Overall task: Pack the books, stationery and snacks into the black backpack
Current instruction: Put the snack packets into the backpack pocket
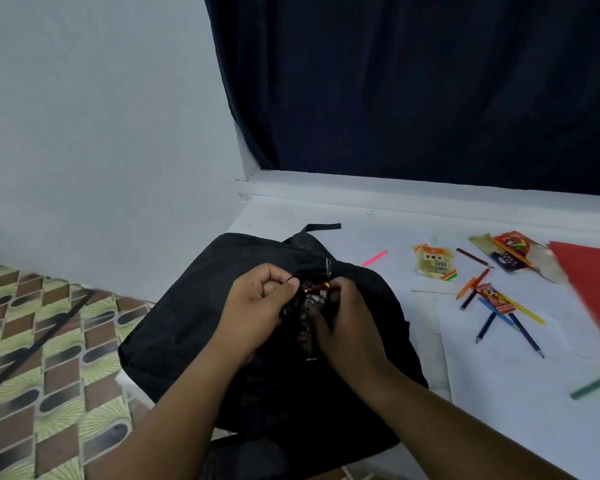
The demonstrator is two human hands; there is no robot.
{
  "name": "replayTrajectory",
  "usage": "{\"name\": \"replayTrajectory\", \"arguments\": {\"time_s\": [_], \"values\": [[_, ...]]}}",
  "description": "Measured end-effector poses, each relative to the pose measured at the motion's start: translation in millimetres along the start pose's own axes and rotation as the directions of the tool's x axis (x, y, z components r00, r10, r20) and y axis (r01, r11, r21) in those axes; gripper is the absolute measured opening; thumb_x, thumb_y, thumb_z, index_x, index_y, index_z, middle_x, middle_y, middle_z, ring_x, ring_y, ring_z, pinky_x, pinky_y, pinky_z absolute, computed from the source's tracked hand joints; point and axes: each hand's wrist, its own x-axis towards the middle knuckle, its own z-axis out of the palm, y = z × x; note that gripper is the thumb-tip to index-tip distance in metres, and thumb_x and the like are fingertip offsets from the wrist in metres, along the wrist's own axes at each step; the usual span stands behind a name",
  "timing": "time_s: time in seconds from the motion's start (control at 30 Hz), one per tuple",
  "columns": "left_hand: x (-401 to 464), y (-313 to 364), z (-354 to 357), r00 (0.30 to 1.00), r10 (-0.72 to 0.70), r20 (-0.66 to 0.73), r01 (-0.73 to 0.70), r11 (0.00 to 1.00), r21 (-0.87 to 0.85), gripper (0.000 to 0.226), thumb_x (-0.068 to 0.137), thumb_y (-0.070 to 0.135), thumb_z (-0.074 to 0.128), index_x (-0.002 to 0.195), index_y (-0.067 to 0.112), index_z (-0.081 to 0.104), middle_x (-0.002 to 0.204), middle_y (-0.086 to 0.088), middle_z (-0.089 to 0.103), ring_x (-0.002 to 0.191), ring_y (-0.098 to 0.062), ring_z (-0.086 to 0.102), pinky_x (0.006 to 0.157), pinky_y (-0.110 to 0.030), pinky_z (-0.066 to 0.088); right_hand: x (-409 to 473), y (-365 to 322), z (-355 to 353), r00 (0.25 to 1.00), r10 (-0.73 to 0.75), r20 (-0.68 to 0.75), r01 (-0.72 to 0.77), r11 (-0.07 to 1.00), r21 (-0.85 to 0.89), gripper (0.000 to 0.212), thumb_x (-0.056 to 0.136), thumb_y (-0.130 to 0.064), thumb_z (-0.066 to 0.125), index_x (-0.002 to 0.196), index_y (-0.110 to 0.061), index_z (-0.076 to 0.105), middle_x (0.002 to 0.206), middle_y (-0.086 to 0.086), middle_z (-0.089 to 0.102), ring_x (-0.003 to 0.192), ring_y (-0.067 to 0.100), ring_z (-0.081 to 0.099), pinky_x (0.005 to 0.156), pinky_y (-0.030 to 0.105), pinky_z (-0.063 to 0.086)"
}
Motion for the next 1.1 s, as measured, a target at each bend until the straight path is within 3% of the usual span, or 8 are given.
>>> {"name": "replayTrajectory", "arguments": {"time_s": [0.17,0.33,0.53,0.67,0.73,0.8,0.93,1.1], "values": [[-1.2,4.5,-2.1,0.999,-0.003,0.035,0.003,1.0,-0.001,0.015,0.094,0.006,0.066,0.079,0.009,0.064,0.045,0.002,0.046,0.043,-0.013,0.042,0.046,-0.024,0.036,-6.1,9.3,1.1,0.906,-0.305,0.293,0.389,0.872,-0.296,0.024,0.09,-0.027,0.048,0.103,-0.017,0.066,0.103,0.003,0.061,0.094,0.028,0.058,0.075,0.037,0.049],[-1.4,2.8,1.3,0.999,-0.01,0.032,0.01,1.0,0.003,0.016,0.093,0.006,0.066,0.078,0.008,0.064,0.048,-0.005,0.044,0.045,-0.016,0.042,0.045,-0.023,0.037,4.5,14.2,12.4,0.813,-0.335,0.477,0.512,0.801,-0.31,0.037,0.088,-0.032,0.043,0.103,-0.005,0.064,0.103,0.013,0.058,0.094,0.036,0.056,0.079,0.043,0.05],[-1.3,-0.1,7.0,0.999,-0.029,0.045,0.028,1.0,0.014,0.015,0.093,0.007,0.068,0.078,0.005,0.065,0.053,-0.012,0.044,0.046,-0.015,0.044,0.046,-0.023,0.04,19.8,12.7,21.1,0.883,-0.199,0.424,0.398,0.797,-0.455,0.032,0.089,-0.017,0.061,0.118,-0.004,0.063,0.122,0.013,0.052,0.111,0.035,0.052,0.089,0.04,0.049],[-1.3,-7.7,11.7,0.998,0.037,-0.046,-0.027,0.981,0.19,0.015,0.091,0.014,0.071,0.076,0.012,0.066,0.051,0.0,0.05,0.048,-0.01,0.044,0.055,-0.022,0.041,16.9,26.4,17.0,0.875,-0.343,0.341,0.446,0.846,-0.292,0.028,0.082,-0.024,0.065,0.105,-0.007,0.068,0.114,0.008,0.058,0.107,0.03,0.053,0.084,0.039,0.052],[-1.3,-16.7,14.3,0.958,0.255,-0.129,-0.151,0.835,0.529,0.016,0.086,0.028,0.073,0.072,0.026,0.065,0.065,0.012,0.06,0.068,-0.004,0.053,0.072,-0.027,0.038,12.4,35.3,7.4,0.871,-0.383,0.308,0.443,0.883,-0.156,0.027,0.084,-0.025,0.064,0.104,-0.009,0.071,0.111,0.004,0.064,0.105,0.025,0.057,0.087,0.034,0.052],[0.1,-24.6,19.6,0.896,0.422,-0.141,-0.186,0.642,0.744,0.008,0.08,0.039,0.069,0.075,0.034,0.065,0.1,0.018,0.06,0.104,-0.006,0.048,0.088,-0.032,0.023,9.7,44.1,-6.6,0.879,-0.398,0.262,0.433,0.897,-0.089,0.026,0.087,-0.028,0.065,0.106,-0.012,0.074,0.108,0.0,0.068,0.102,0.018,0.062,0.088,0.029,0.052],[9.3,-52.4,34.5,0.953,0.29,-0.088,-0.102,0.58,0.808,0.015,0.088,0.044,0.062,0.095,0.032,0.061,0.151,-0.005,0.036,0.148,-0.026,0.019,0.108,-0.05,0.017,17.4,64.1,-41.6,0.923,-0.369,0.105,0.376,0.925,-0.055,0.018,0.089,-0.025,0.066,0.1,-0.015,0.076,0.099,-0.005,0.068,0.095,0.009,0.062,0.084,0.025,0.052],[12.2,-75.2,45.6,0.966,0.257,-0.003,-0.084,0.326,0.942,0.043,0.092,0.06,0.034,0.106,0.027,0.057,0.157,-0.018,0.034,0.151,-0.036,0.02,0.113,-0.057,0.017,45.5,96.6,-81.7,0.949,-0.314,-0.035,0.31,0.947,-0.087,0.018,0.094,-0.019,0.06,0.105,-0.013,0.073,0.103,-0.002,0.066,0.097,0.01,0.061,0.083,0.018,0.05]]}}
